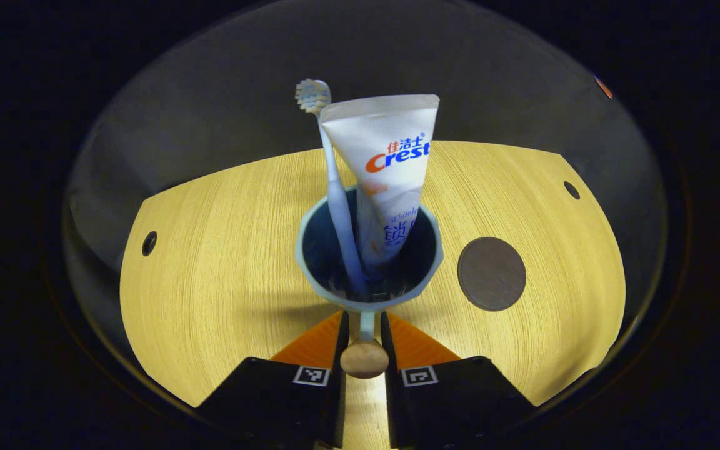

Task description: Put the toothbrush and toothpaste on the desktop into the cup, then pick up the cup and place it on the coaster on the desktop.

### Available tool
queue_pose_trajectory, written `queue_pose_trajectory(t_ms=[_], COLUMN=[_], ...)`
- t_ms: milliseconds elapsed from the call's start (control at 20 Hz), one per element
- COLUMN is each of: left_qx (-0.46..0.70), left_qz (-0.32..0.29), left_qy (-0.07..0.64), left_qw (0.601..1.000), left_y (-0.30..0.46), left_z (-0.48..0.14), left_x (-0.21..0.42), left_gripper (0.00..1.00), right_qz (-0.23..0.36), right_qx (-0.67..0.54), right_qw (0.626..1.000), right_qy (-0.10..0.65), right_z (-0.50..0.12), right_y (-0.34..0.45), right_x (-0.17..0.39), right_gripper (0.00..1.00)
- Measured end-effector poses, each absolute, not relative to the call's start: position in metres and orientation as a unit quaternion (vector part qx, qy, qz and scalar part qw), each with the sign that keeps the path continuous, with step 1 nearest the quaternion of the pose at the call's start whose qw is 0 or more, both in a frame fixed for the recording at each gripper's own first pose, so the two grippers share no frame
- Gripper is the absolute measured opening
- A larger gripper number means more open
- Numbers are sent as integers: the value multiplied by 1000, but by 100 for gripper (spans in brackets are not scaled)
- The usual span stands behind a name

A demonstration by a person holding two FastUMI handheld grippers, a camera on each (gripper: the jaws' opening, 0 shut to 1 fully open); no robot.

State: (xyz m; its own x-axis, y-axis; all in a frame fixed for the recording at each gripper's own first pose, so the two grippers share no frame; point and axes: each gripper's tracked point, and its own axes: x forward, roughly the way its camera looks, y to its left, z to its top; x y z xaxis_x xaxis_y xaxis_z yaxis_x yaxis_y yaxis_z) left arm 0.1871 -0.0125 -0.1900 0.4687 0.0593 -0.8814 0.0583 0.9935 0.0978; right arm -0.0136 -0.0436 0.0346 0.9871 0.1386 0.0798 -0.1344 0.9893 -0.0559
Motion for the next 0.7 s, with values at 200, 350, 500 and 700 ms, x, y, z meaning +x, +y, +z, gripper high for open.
queue_pose_trajectory(t_ms=[200,350,500,700], left_qx=[44,37,43,52], left_qz=[6,7,9,-10], left_qy=[511,509,494,477], left_qw=[859,860,868,877], left_y=[-12,-15,-17,-20], left_z=[-194,-190,-182,-170], left_x=[178,177,177,171], left_gripper=[23,23,23,23], right_qz=[59,46,39,27], right_qx=[-22,-16,-4,-8], right_qw=[997,998,999,999], right_qy=[-38,-34,-28,-23], right_z=[31,25,20,10], right_y=[-52,-63,-71,-80], right_x=[-17,-20,-23,-25], right_gripper=[98,98,98,98])
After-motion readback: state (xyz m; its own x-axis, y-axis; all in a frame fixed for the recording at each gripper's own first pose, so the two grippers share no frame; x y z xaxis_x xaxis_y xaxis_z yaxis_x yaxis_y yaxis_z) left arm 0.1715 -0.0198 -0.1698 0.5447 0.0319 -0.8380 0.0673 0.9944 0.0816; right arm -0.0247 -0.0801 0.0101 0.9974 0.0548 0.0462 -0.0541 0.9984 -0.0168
